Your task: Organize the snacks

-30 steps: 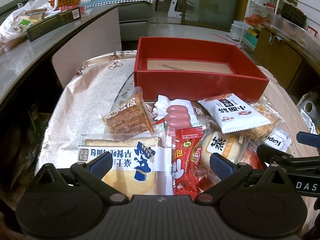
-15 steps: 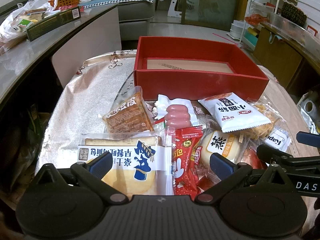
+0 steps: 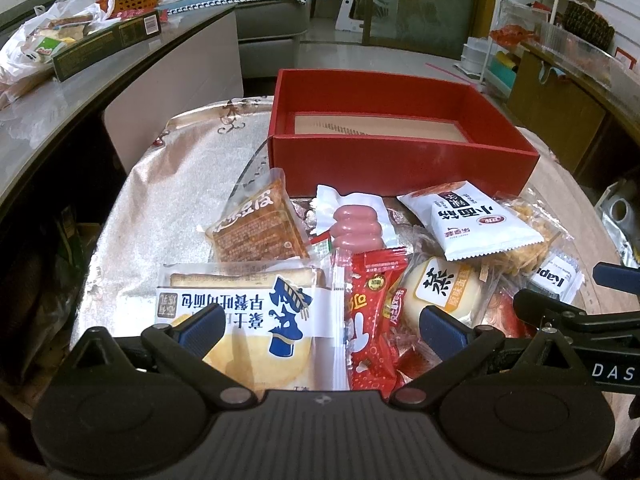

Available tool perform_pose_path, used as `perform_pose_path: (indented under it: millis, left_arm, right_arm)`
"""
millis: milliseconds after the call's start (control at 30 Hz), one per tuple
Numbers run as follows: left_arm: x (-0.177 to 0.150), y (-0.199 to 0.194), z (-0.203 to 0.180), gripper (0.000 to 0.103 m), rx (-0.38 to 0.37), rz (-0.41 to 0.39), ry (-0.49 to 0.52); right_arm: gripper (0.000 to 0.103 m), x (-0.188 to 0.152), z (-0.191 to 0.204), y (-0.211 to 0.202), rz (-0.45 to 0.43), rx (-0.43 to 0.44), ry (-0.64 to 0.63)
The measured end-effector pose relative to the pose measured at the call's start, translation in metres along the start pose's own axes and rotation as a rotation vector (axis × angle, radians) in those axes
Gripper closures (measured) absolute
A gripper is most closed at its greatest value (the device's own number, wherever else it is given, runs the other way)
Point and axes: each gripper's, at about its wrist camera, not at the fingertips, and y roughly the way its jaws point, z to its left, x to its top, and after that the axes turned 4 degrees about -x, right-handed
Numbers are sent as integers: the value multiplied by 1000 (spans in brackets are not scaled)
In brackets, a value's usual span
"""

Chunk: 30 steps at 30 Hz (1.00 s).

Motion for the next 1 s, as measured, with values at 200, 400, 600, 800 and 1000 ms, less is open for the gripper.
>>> perform_pose_path:
  millis: [200,400,600,800,1000]
  left_arm:
    - [1,0,0,4,2,5,4]
    - [0,1,1,4,-3,15,13]
    - [-2,0,0,4,-2,20,22]
    - [-6,-1,3,4,-10,39,52]
    - [-6,0,4,4,-4,40,44]
  right_arm:
    - [0,1,1,0,10,3,0]
    - [0,1,1,1,20,5,-6]
    - [0,1,2,1,27,9,-12]
    - [0,1,2,1,30,20,-11]
    - [0,1,4,2,38,28,-24]
